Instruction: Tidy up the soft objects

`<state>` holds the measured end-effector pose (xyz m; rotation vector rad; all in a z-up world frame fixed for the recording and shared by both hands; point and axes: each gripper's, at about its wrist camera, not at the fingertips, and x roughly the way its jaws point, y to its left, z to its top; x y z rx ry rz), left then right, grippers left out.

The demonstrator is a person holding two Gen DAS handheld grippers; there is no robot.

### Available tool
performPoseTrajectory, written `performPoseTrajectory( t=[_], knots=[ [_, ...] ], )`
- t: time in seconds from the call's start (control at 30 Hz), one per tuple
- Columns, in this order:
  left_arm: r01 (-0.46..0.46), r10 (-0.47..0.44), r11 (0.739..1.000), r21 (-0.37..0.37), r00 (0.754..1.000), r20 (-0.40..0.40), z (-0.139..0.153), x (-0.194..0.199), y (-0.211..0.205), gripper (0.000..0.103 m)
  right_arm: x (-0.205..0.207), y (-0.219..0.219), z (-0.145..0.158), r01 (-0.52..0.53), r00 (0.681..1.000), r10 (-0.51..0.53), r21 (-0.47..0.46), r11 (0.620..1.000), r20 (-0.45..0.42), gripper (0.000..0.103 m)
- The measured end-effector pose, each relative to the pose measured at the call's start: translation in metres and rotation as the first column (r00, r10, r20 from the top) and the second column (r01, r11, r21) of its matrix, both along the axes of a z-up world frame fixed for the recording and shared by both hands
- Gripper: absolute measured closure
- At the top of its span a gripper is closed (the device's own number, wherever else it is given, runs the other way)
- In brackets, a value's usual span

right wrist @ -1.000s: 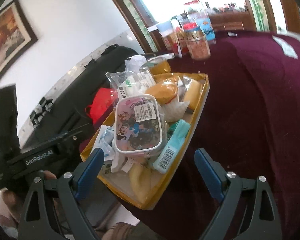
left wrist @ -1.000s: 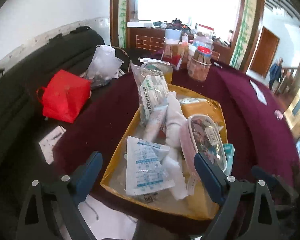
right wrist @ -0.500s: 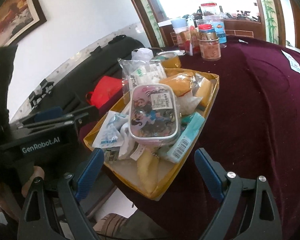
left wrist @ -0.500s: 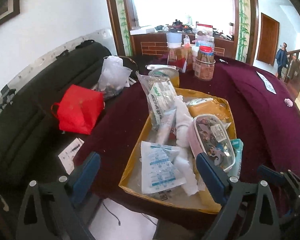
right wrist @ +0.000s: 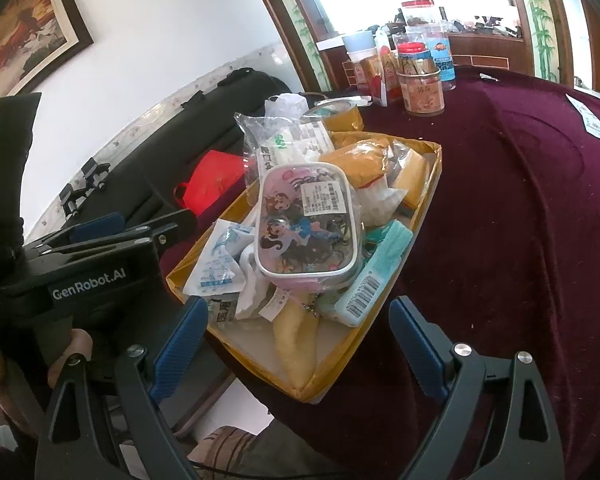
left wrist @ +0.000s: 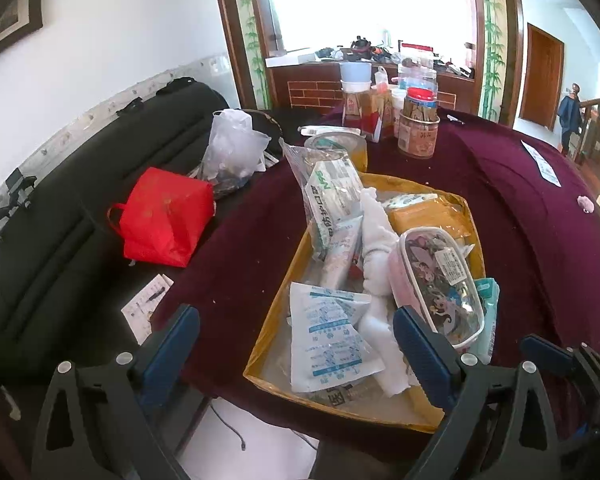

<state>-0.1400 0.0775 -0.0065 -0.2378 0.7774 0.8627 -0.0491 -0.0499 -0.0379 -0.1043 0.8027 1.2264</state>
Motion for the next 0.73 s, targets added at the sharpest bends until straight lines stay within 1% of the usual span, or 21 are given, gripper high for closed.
performPoseTrajectory(
  t=[0.13,0.3,0.5,0.67,0.73],
  knots=[
    [0.005,-0.005,1.000,0.005,1.000,-0.008,-0.0019,0.0018,-0.0021,0.004,-0.0020,0.0032,-0.0013,-0.007,1.000,0.007,-0.010,1.000,0.011,0.011],
    [0.003,-0.003,1.000,0.004,1.000,-0.007,-0.0019,0.0019,-0.0019,0.004,-0.0027,0.0028,0.0011,0.016,0.999,-0.016,-0.012,1.000,0.030,0.011],
    [-0.007,0.007,1.000,-0.006,1.000,-0.007,-0.0047,0.0016,0.0016,0.004,0.0051,0.0026,0.0000,0.049,0.999,-0.049,-0.015,0.999,0.009,0.011],
    [-0.004,0.003,1.000,-0.013,1.000,-0.009,-0.0077,0.0008,0.0032,0.004,0.0053,0.0044,-0.0024,0.057,0.998,-0.058,-0.020,0.998,-0.002,0.011],
    [0.005,-0.005,1.000,-0.003,1.000,-0.007,-0.0093,0.0004,0.0023,0.004,0.0052,0.0058,-0.0048,0.055,0.998,-0.055,-0.028,0.998,-0.004,0.011]
  ],
)
